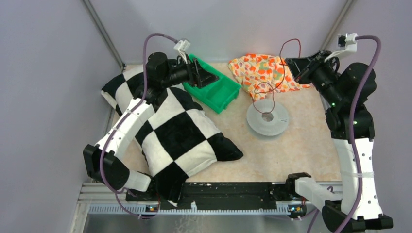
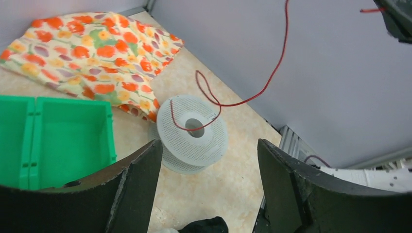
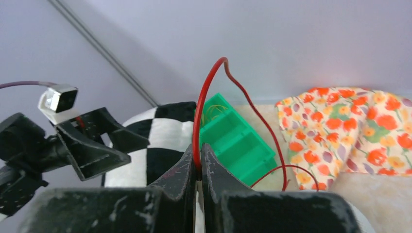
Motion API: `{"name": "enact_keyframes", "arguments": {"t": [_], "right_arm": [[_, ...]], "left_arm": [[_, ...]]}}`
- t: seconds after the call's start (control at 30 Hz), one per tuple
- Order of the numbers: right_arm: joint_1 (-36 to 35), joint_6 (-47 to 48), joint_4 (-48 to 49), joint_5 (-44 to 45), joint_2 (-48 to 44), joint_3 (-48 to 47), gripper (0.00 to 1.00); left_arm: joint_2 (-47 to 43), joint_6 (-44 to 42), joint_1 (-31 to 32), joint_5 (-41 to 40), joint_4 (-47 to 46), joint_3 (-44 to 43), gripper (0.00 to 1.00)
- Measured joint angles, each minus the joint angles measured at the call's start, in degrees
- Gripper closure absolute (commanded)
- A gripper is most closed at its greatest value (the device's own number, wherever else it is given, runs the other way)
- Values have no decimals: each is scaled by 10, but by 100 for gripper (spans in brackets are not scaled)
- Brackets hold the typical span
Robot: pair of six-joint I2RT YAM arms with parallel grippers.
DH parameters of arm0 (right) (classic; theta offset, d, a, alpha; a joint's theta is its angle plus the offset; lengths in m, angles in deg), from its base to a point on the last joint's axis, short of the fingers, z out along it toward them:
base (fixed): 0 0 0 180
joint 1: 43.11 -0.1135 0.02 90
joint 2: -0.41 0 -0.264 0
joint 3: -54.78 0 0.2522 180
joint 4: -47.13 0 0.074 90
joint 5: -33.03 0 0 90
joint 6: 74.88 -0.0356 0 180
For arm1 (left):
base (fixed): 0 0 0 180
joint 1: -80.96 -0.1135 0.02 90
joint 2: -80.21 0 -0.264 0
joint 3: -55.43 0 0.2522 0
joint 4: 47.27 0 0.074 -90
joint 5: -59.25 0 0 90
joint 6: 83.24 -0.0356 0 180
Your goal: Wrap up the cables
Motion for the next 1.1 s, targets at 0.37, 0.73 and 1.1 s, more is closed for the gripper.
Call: {"name": "enact_keyframes", "arguments": {"t": [0.37, 0.73, 1.1], "right_arm": [[-3, -89, -66, -66, 81, 41, 100], [-33, -195, -132, -97, 57, 129, 100], [-41, -231, -119, -100, 31, 144, 100]], "left_arm": [[-7, -205, 197, 20, -67, 24, 22], [-15, -555, 371, -208, -237, 181, 23], [34, -726, 413, -374, -418, 225, 32]]}}
